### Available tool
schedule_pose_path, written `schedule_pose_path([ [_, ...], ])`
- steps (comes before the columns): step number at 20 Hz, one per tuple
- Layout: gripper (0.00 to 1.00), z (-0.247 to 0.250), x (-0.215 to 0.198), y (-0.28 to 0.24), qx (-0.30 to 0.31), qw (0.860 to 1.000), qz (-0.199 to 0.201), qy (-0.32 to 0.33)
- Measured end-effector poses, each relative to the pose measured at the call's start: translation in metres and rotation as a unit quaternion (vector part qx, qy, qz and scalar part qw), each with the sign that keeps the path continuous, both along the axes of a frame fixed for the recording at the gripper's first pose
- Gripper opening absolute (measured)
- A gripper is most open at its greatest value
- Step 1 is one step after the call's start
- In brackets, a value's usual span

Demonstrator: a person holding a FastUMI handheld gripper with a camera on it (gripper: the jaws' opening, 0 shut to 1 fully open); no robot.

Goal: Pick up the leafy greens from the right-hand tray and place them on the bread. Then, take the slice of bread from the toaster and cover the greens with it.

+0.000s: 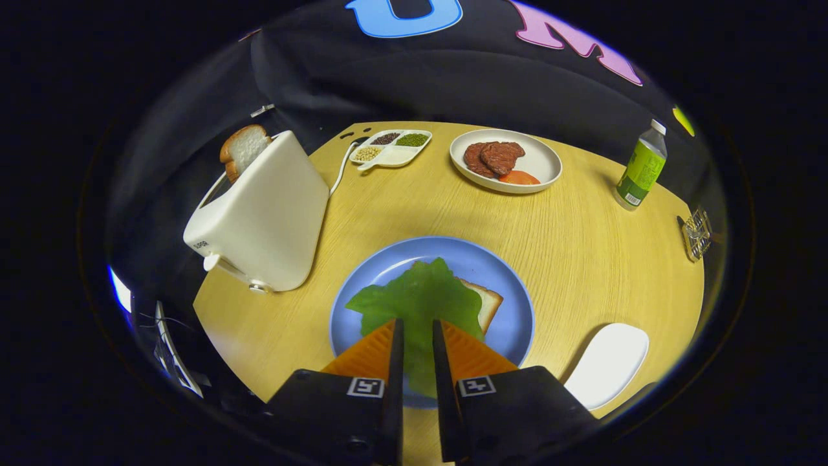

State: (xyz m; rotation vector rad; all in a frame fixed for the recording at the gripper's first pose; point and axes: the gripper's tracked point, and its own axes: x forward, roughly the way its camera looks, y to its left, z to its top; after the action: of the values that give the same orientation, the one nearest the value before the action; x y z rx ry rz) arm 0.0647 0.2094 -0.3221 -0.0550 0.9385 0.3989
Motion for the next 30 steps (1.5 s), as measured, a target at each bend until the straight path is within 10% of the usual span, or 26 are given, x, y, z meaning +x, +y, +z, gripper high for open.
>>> schedule_pose_path([
  [5, 0.78, 0.012, 0.000, -0.005, 0.006, 1.000, -0.007, -0.015],
  [9, 1.00, 0.037, -0.001, -0.003, 0.027, 0.999, -0.017, -0.039],
  [17, 0.99, 0.122, 0.017, 0.023, 0.071, 0.992, -0.019, -0.100],
  [30, 0.99, 0.199, 0.070, 0.147, 0.074, 0.976, 0.092, -0.182],
])
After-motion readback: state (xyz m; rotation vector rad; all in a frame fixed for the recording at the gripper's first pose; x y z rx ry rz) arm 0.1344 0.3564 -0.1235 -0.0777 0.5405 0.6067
